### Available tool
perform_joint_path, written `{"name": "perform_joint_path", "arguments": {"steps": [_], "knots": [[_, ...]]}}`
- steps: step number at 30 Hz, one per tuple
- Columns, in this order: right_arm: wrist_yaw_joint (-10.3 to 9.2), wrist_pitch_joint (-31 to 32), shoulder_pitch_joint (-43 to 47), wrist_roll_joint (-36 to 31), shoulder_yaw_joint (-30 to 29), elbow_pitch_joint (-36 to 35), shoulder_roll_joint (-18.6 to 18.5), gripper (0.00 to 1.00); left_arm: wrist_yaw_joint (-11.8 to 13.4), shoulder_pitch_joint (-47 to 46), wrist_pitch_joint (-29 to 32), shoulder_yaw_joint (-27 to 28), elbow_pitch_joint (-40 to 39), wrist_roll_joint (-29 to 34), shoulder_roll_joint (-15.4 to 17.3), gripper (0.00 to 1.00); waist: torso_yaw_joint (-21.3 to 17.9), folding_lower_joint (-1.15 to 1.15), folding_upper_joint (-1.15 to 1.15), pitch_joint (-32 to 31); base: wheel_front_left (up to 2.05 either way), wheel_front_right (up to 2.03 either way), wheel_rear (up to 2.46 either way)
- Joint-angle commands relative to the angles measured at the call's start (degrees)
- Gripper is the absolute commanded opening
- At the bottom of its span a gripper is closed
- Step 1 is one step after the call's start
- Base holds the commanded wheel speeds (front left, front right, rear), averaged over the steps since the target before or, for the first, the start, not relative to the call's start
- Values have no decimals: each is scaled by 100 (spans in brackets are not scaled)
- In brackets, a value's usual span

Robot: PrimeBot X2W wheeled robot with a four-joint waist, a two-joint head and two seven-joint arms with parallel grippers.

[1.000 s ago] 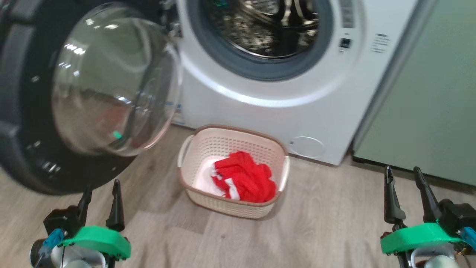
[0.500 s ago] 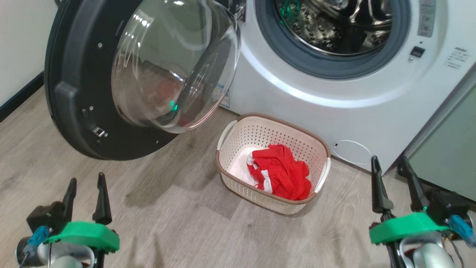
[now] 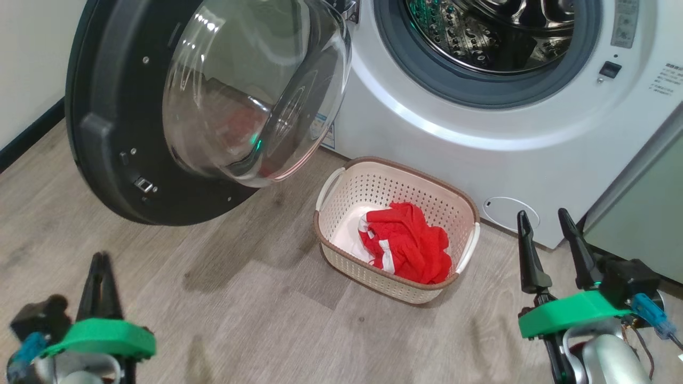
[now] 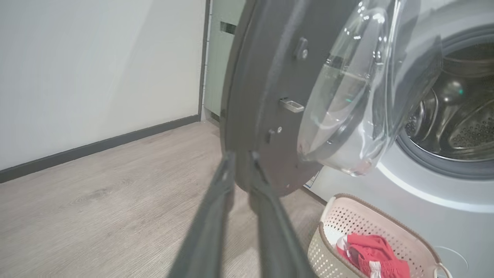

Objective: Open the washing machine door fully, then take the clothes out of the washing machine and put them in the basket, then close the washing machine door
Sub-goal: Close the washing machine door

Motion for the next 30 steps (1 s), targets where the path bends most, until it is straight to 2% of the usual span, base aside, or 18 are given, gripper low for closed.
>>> {"name": "perform_joint_path", "arguments": {"steps": [1, 5, 9, 12, 16, 18, 23, 26, 30], "knots": [[-4, -35, -214, 22, 129, -152, -65, 100, 8, -137, -54, 247, -164, -107, 65, 0, -5, 0, 0, -10, 0, 0, 0], [-4, -35, -146, 21, 60, -170, -58, 100, -19, -310, -54, 634, 104, -723, 146, 0, -27, 0, 0, -39, 0, 0, 0], [-4, -35, -60, 8, -19, -188, -44, 100, -37, -754, 110, 1137, 527, -1834, 358, 0, -37, 0, 0, -56, 0, 0, 0], [-4, -35, -2, -5, -60, -208, -33, 100, -40, -1182, 500, 1373, 804, -2630, 650, 0, -38, 0, 0, -59, 0, 0, 0], [-4, -35, 33, -27, -79, -206, -26, 100, -35, -1918, 1340, 1789, 1388, -3674, 1063, 0, -35, 0, 0, -51, 0, 0, 0], [-4, -35, 41, -39, -114, -208, -24, 100, 49, -2306, 1732, 2015, 1753, -4082, 1292, 0, -42, 0, 0, -59, 0, 0, 0], [-4, -35, 100, -61, -211, -247, -19, 100, 438, -3251, 2512, 2593, 2702, -4955, 1898, 0, -77, 0, 0, -105, 0, 0, 0], [-4, -35, 187, -77, -293, -271, -19, 100, 656, -3699, 2942, 2623, 3152, -5132, 2217, 0, -98, 0, 0, -134, 0, 0, 0], [-4, -35, 286, -97, -335, -295, -15, 100, 825, -4186, 3640, 2456, 3563, -5227, 2451, 0, -169, 0, 0, -138, 0, 0, 0]]}}
